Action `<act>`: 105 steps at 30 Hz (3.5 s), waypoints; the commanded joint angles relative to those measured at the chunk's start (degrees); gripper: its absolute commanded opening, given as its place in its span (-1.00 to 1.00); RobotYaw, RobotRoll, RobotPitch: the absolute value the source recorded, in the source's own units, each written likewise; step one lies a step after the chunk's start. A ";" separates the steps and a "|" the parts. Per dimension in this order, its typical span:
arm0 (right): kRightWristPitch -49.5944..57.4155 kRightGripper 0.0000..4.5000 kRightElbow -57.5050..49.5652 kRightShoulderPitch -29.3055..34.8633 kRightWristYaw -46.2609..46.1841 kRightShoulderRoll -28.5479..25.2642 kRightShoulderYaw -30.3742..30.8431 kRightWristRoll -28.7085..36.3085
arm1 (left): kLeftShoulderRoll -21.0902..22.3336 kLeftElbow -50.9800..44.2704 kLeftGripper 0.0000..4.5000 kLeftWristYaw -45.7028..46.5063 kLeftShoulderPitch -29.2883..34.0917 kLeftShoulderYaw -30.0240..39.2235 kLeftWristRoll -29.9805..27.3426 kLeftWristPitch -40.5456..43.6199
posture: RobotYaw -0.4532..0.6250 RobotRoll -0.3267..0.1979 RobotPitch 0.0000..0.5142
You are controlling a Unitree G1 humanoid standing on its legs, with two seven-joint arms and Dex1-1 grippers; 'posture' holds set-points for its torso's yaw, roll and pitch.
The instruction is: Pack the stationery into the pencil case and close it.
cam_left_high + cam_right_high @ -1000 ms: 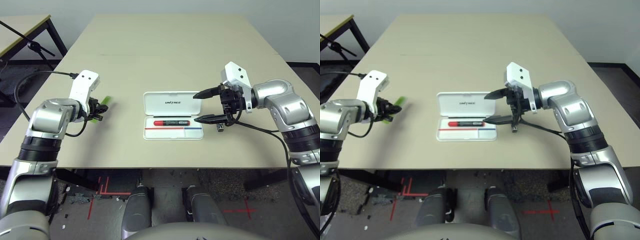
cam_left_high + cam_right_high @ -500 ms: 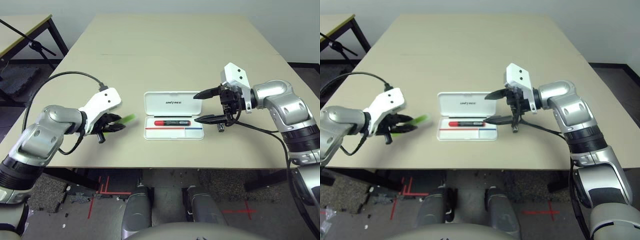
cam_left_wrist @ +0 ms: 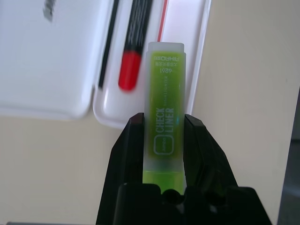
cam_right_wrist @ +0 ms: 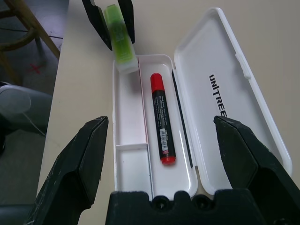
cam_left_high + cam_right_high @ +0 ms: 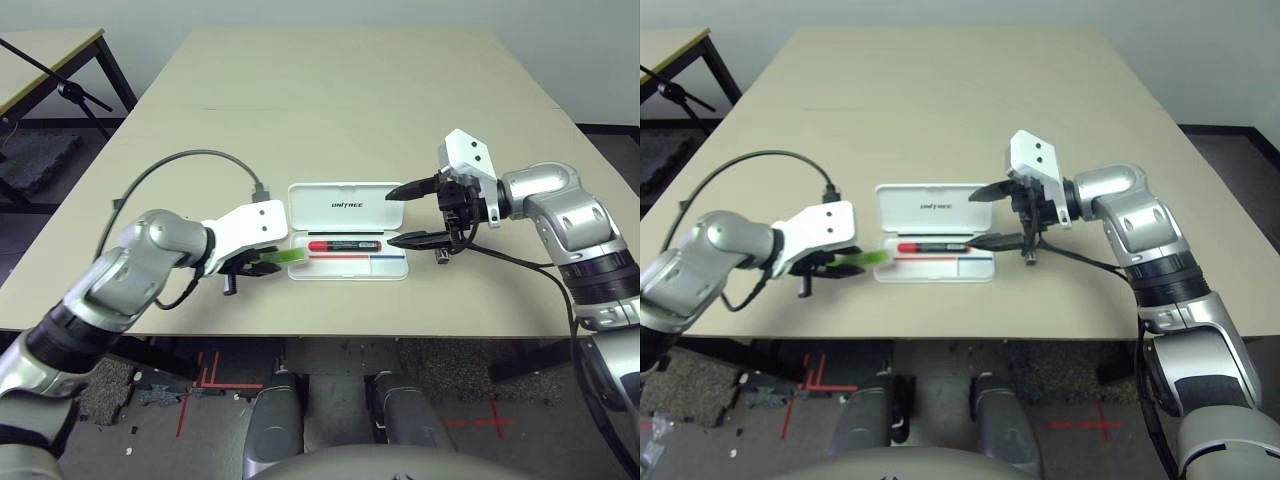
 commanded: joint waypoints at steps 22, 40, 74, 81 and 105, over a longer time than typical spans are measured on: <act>-1.09 1.00 0.46 1.14 -0.96 -0.52 0.33 -1.63 | -13.39 2.84 -0.52 0.14 -7.94 -9.39 3.75 5.97 | -0.20 0.25 -0.71; -1.40 1.00 -0.05 1.94 -1.85 -0.93 0.06 -2.31 | -14.18 6.30 -0.36 -0.70 -8.26 -10.45 5.63 1.80 | -0.23 0.25 -0.70; 15.45 1.00 -10.70 6.75 -9.27 -4.88 -2.97 -0.04 | 3.17 -4.52 0.99 -5.27 2.67 16.04 -10.12 -4.39 | -0.18 0.25 -0.68; 36.09 1.00 -20.37 8.65 -21.97 -3.52 -5.51 1.76 | 2.40 -3.24 0.99 -3.79 2.75 14.32 -8.99 -5.68 | -0.19 0.25 -0.67; 67.39 1.00 -29.29 12.66 -64.03 20.54 -20.67 -6.13 | -0.14 0.21 0.99 -2.88 1.54 10.26 -5.41 -8.96 | -0.23 0.25 -0.69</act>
